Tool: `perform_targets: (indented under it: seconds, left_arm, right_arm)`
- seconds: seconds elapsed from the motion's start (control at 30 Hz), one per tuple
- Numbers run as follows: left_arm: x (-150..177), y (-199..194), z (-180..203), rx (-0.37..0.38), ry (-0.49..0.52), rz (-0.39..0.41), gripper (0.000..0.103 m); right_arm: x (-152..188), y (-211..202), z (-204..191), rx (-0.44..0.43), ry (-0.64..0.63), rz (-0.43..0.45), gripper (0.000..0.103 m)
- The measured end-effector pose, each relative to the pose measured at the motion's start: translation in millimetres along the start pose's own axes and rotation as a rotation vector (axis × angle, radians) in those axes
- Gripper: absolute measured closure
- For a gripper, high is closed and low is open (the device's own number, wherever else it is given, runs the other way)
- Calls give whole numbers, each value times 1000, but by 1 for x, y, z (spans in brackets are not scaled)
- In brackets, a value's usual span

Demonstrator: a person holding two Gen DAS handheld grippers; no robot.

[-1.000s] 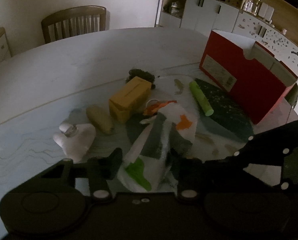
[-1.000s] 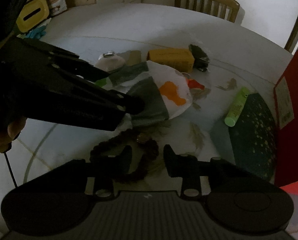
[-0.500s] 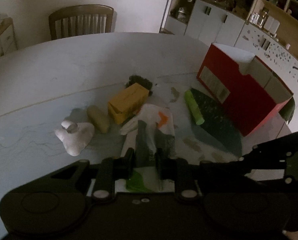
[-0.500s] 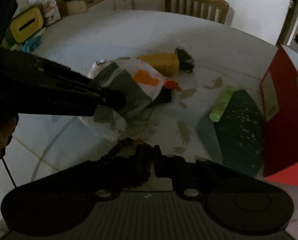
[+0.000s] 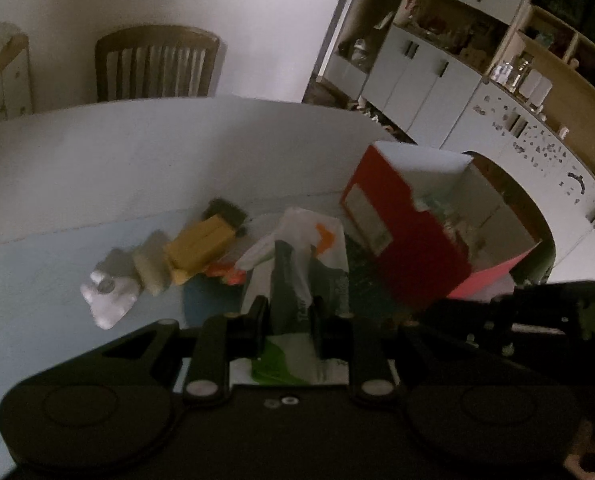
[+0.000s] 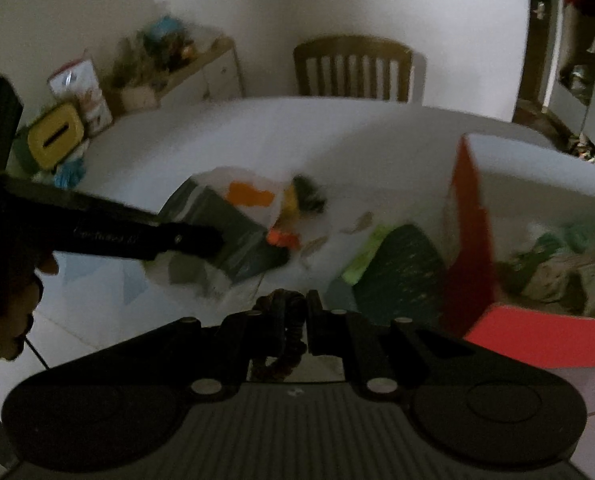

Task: Organize objects
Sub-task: 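Carry the plastic bag and black cord into the red shoebox with both grippers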

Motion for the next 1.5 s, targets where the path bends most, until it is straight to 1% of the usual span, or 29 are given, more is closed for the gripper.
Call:
perform_targets:
  seconds: [0.2,0.4,0.57,0.77,1.03,1.3,1.5]
  left_arm:
    - [-19,-10,36,-10,41,3,82]
    - [-38,-11,71,-12,77,12,82]
    - [-54,-7,98,-9,101,31,81]
    - [-74,7,131,-2,130,30,81]
    - [-89,41,171,1,165,2,81]
    - [-104,81,199,-18,200,-22,81]
    - [-118,118,213,-40,213,-49,81]
  right_arm:
    - [-22,-37,33,13,34,76,94]
    - [-40,-64,65,32,34,135,94]
    - [-52,-78,90,63,17,159,94]
    - [-67,-87,128,81,22,186,94]
    - [-86,-84,189,114,68,192,94]
    - [-88,-71,242,165,81,168,94]
    - [-82,-50,272,186,95,125,94]
Point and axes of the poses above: each gripper's, at about its wrist camera, not at the fingertips, and y roughly the way its jaws point, z to its right, x to its underside, the point moved 4 cm from there along y, roughly the way its jaws point, and after that the axes turned 6 degrees about y, right-handed, at the moved point
